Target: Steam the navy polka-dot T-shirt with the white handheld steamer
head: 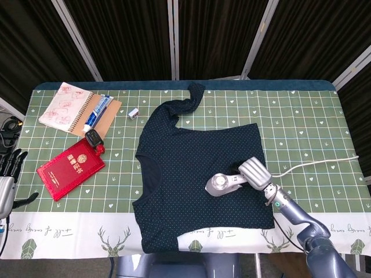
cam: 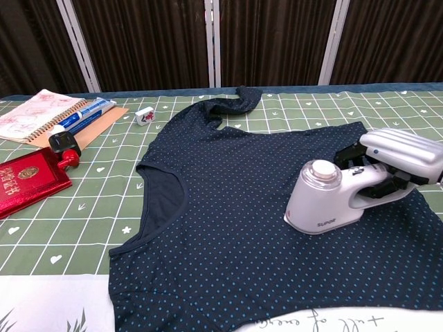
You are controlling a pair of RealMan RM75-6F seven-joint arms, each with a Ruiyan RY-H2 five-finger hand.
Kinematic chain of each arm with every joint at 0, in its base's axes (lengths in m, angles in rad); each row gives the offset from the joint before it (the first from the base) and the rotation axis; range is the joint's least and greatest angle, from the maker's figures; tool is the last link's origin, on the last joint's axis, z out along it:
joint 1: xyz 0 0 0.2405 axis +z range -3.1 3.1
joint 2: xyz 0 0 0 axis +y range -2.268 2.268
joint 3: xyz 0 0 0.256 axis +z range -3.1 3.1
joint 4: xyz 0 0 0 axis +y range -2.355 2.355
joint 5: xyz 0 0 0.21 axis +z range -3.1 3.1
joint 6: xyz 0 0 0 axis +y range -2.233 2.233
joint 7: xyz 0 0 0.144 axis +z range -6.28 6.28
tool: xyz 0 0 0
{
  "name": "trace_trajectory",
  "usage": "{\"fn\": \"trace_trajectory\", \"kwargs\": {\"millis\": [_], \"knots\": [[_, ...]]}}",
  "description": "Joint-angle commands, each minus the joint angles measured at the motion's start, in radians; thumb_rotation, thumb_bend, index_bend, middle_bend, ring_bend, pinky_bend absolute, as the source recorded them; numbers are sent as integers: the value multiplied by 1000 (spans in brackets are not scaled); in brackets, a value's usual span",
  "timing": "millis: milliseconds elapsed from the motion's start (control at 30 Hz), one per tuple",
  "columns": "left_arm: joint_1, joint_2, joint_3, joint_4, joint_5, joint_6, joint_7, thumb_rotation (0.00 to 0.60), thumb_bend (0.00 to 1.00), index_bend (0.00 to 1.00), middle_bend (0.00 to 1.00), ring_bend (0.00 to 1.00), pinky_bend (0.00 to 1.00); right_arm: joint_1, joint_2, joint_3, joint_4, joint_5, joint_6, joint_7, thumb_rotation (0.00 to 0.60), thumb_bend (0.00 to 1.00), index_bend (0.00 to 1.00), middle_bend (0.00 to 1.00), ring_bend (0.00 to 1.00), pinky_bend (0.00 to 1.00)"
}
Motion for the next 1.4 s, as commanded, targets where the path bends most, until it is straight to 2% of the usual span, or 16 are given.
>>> {"fn": "trace_trajectory", "kwargs": {"millis": [33,467,767,1400], "knots": [[0,0,1,1,0,-1,0,600,0,0,0,0,0,8,-13,-3,-7,-5,13,1,600,703,779,662,680,966],[-1,2,1,1,0,-2,-5,600,0,0,0,0,0,58,-79,-8,-71,-34,72,-68,600,705,779,662,681,967],[1,5,0,3,-1,0,-14,600,0,0,0,0,0,69,-101,-17,-83,-47,74,-134,600,695,779,662,680,966],[-2,-2,3,3,0,-2,3,600,0,0,0,0,0,-42,22,-21,60,1,9,-52,600,686,779,662,680,966]]}}
